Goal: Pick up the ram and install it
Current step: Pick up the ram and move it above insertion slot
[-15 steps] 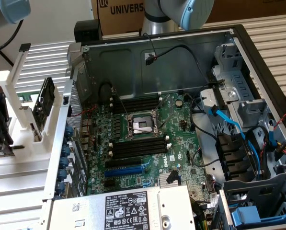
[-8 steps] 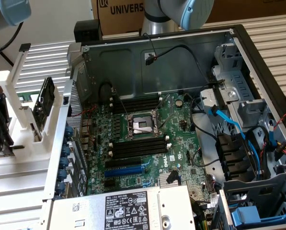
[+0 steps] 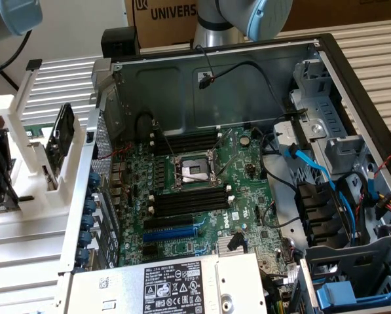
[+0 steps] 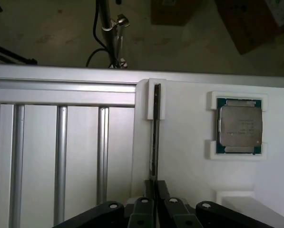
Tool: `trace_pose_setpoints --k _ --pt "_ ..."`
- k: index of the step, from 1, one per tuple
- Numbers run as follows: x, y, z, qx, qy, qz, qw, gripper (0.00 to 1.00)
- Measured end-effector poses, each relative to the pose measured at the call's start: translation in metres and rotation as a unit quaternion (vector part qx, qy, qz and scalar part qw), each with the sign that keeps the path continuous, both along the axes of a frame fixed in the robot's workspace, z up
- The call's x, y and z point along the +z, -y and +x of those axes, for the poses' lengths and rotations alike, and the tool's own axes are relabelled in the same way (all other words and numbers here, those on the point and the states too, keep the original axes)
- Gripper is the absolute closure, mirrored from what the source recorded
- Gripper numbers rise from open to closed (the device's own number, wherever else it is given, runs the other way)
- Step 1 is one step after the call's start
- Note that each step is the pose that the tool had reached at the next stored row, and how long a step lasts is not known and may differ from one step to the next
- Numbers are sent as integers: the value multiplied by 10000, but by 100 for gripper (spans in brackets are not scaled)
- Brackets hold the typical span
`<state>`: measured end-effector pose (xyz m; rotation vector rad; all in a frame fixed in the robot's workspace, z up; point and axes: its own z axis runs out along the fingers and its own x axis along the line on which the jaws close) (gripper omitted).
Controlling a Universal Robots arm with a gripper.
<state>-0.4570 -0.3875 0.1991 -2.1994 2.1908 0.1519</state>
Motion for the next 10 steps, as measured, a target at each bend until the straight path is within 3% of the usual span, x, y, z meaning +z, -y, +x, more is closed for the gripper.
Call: trace_pose_setpoints --k 10 --pt "0 0 0 0 0 0 10000 88"
